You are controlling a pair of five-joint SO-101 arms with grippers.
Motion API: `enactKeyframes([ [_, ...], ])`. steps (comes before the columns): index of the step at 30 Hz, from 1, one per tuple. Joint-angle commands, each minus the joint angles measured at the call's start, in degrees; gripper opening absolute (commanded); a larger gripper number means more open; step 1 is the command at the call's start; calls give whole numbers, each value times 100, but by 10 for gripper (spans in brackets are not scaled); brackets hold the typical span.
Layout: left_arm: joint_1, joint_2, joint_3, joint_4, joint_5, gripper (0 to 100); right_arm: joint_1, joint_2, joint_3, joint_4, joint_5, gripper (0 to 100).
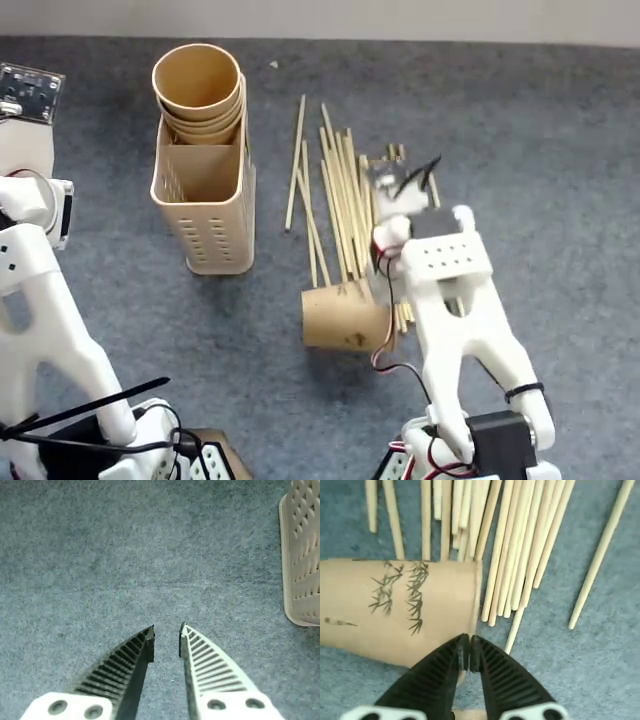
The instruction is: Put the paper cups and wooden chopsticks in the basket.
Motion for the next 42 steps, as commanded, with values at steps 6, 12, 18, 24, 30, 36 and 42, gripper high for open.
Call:
enactKeyframes([
  [6, -22, -145, -31, -62, -44, 109, 189, -22, -4954, 1376, 299, 6],
  [12, -22, -110, 31, -44, -44, 109, 233, 462, -5666, 2026, 738, 8],
  [18, -22, -136, 462, -237, -114, 109, 426, 699, -2079, 1815, 949, 40],
  [24, -13, -145, 593, -343, -316, 109, 1086, 426, -541, 1552, 1512, 197],
  [30, -22, -145, 593, -334, -308, 109, 1253, 347, -189, 1191, 1741, 214],
  [36, -31, -145, 593, -334, -308, 109, 1226, 382, 804, -48, 1714, 214],
  [42, -4, -145, 593, -343, -308, 109, 866, 338, 1393, -690, 1732, 212],
])
